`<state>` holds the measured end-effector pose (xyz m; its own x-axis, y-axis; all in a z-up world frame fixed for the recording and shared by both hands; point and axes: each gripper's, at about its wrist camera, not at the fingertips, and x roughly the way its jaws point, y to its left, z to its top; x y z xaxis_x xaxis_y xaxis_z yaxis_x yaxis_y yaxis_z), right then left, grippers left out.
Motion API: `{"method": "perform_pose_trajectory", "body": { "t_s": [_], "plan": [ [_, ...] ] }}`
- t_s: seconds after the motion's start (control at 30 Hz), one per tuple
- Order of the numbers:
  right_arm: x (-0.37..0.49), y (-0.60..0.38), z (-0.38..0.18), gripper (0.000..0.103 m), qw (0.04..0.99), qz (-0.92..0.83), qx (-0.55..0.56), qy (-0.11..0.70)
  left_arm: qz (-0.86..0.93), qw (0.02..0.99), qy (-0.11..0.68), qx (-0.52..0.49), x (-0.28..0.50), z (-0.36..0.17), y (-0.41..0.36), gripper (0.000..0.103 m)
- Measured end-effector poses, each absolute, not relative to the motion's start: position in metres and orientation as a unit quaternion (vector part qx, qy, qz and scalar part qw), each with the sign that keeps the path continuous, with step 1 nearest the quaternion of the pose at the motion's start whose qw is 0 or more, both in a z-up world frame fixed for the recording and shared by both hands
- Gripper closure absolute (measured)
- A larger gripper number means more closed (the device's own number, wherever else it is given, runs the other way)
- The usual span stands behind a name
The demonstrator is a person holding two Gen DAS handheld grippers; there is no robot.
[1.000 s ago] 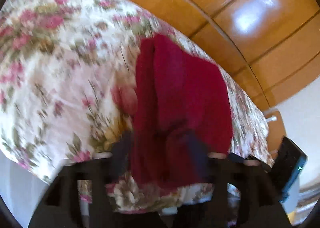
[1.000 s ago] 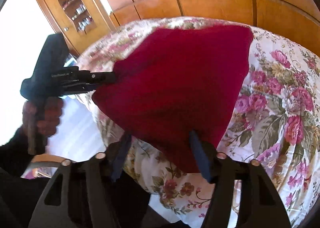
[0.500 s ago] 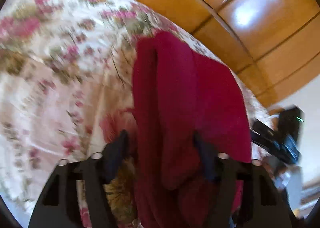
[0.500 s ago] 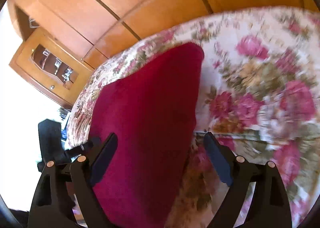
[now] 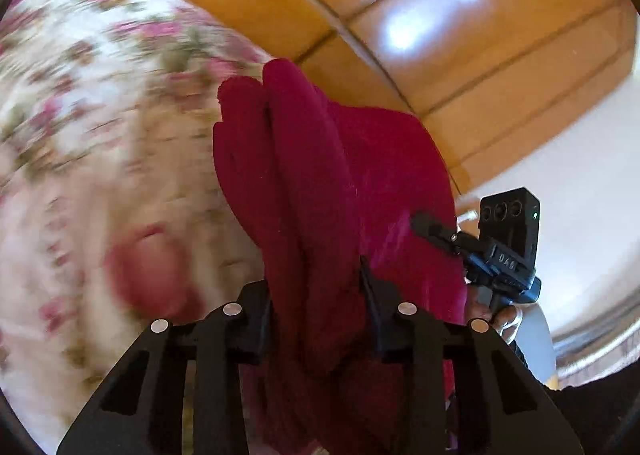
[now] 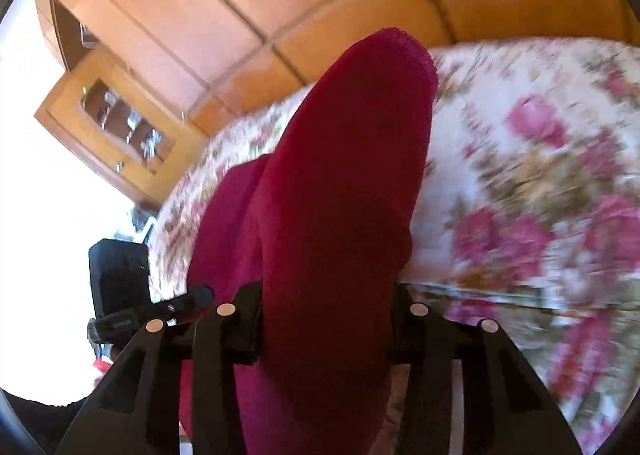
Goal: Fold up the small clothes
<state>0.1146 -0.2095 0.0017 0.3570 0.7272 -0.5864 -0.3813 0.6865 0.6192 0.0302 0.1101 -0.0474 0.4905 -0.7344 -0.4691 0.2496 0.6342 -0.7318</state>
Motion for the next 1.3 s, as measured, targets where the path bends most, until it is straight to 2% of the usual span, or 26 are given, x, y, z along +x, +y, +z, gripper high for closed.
{"method": "perform_pose_trajectory", "body": {
  "t_s": [0.13, 0.37, 0.47, 0.6, 0.63, 0.67, 0.7, 0.73, 0.77, 0.83, 0.9, 0.97, 1.1, 1.17, 1.23, 1.3],
  "plan": [
    [0.113, -0.280, 0.021, 0.061, 0.833, 0.298, 0.214, 0.415, -0.357, 0.796, 0.401, -0.279, 0.065, -0.025, 0.053, 0.068],
    [0.123, -0.424, 0.034, 0.061, 0.878, 0.166, 0.256, 0.369, -0.423, 0.785, 0.419, -0.170, 0.146, 0.008, -0.109, 0.068],
    [0.128, -0.469, 0.021, 0.061, 0.882, 0.112, 0.266, 0.372, -0.429, 0.783, 0.436, -0.114, 0.165, 0.005, -0.173, 0.068],
    [0.140, -0.506, -0.021, 0.057, 0.875, 0.035, 0.251, 0.413, -0.404, 0.785, 0.468, -0.022, 0.176, -0.026, -0.239, 0.068],
    [0.145, -0.511, -0.041, 0.053, 0.867, 0.018, 0.242, 0.434, -0.391, 0.785, 0.481, -0.006, 0.179, -0.037, -0.249, 0.066],
    [0.145, -0.514, -0.053, 0.048, 0.864, 0.003, 0.237, 0.445, -0.379, 0.786, 0.488, 0.007, 0.181, -0.048, -0.256, 0.058],
    [0.142, -0.519, -0.065, 0.041, 0.861, -0.005, 0.248, 0.443, -0.373, 0.790, 0.487, 0.002, 0.182, -0.051, -0.255, 0.045],
    [0.137, -0.520, -0.068, 0.038, 0.862, -0.002, 0.258, 0.436, -0.363, 0.792, 0.491, -0.007, 0.185, -0.053, -0.252, 0.041],
    [0.135, -0.522, -0.064, 0.029, 0.863, -0.006, 0.261, 0.434, -0.360, 0.787, 0.500, -0.026, 0.188, -0.054, -0.245, 0.040],
    [0.131, -0.520, -0.051, 0.020, 0.872, -0.027, 0.236, 0.428, -0.357, 0.787, 0.501, -0.040, 0.188, -0.050, -0.233, 0.040],
    [0.126, -0.513, -0.032, 0.020, 0.887, -0.051, 0.196, 0.416, -0.345, 0.805, 0.482, -0.029, 0.180, -0.035, -0.221, 0.040],
    [0.110, -0.497, -0.005, 0.026, 0.905, -0.071, 0.157, 0.388, -0.333, 0.828, 0.451, -0.021, 0.169, -0.016, -0.218, 0.040],
    [0.087, -0.465, 0.023, 0.033, 0.920, -0.032, 0.141, 0.363, -0.300, 0.862, 0.409, 0.021, 0.141, -0.002, -0.219, 0.040],
    [0.086, -0.443, 0.010, 0.037, 0.916, -0.026, 0.120, 0.382, -0.271, 0.867, 0.414, 0.053, 0.137, -0.015, -0.225, 0.039],
    [0.088, -0.417, -0.023, 0.037, 0.899, -0.045, 0.081, 0.428, -0.250, 0.868, 0.425, 0.059, 0.143, -0.026, -0.228, 0.039],
    [0.085, -0.399, -0.041, 0.037, 0.907, -0.081, 0.019, 0.412, -0.248, 0.870, 0.422, 0.053, 0.145, -0.027, -0.229, 0.038]
  ]
}}
